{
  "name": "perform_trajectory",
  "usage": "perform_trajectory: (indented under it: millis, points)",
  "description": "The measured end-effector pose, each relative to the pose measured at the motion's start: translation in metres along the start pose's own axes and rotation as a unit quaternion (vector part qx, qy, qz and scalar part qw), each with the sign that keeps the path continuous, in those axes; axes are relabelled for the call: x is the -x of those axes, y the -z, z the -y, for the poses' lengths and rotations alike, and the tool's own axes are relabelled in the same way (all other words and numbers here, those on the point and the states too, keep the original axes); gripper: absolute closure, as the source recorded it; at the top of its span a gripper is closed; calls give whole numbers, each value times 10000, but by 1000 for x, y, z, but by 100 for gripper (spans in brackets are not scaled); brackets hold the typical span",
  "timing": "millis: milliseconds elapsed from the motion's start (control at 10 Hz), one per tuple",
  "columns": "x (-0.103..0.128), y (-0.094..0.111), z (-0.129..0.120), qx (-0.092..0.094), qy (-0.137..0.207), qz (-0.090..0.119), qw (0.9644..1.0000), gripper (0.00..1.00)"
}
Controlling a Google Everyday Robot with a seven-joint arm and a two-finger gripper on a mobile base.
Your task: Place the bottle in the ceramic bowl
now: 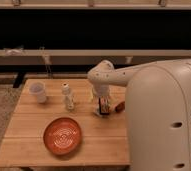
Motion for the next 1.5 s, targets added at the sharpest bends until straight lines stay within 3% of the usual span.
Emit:
perform_trajectory:
  millis: [700, 1000, 1200, 1500]
  points:
    - [-1, 2, -1, 57, 37, 50, 10000, 20]
    - [-9, 36, -17, 343, 443, 382, 9977, 20]
    - [-18, 71, -43, 749, 872, 600, 9916, 20]
    - [-11, 82, -88, 1059, 1364, 815, 9816, 20]
